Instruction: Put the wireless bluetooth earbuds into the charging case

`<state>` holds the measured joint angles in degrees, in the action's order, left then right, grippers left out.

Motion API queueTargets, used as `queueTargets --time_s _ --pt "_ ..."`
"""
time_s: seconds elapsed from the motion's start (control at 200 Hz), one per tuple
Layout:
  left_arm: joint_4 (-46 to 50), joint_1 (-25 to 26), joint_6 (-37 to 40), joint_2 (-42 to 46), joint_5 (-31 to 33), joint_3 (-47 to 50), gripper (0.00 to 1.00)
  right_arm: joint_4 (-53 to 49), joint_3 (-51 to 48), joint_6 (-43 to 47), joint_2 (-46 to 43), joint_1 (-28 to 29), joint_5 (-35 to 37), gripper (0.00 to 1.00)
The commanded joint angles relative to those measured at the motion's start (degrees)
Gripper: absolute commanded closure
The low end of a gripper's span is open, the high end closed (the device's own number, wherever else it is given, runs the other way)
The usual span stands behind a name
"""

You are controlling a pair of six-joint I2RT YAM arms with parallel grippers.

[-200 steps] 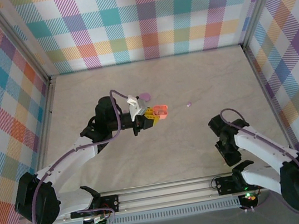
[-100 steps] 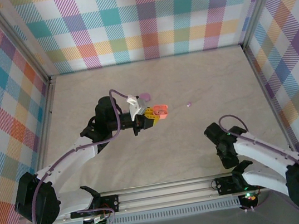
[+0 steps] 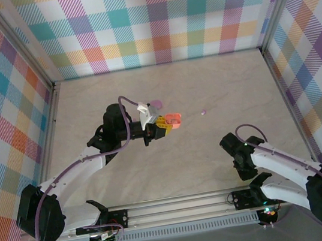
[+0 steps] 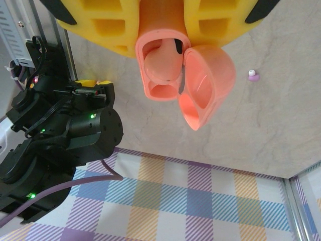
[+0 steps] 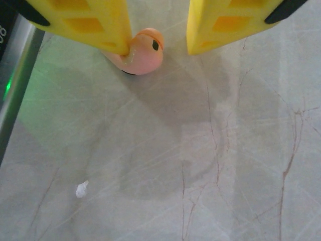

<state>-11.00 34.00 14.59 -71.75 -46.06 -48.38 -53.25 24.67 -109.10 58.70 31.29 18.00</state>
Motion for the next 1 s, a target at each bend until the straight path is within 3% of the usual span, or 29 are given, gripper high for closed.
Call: queueTargets --time_s 0.0,0.42,0.74,0.995 --pt "-1.14 0.45 0.2 -0.15 -1.75 -0.4 1.0 7.43 0.51 4.36 4.23 0.26 -0.83 0.69" --pt "0.99 0.37 1.49 0.4 -1.37 -0.4 1.0 16.98 10.15 16.41 16.81 0.26 -2.24 0.86" --pt "1.38 0.3 1.49 0.33 -0.94 -0.22 1.0 21.54 21.71 25.21 26.12 0.31 -5.57 0.86" --pt "1.51 -0.76 0.8 1.65 0.73 2.12 1.0 28.41 30.02 27.04 36.68 0.31 -10.71 0.85"
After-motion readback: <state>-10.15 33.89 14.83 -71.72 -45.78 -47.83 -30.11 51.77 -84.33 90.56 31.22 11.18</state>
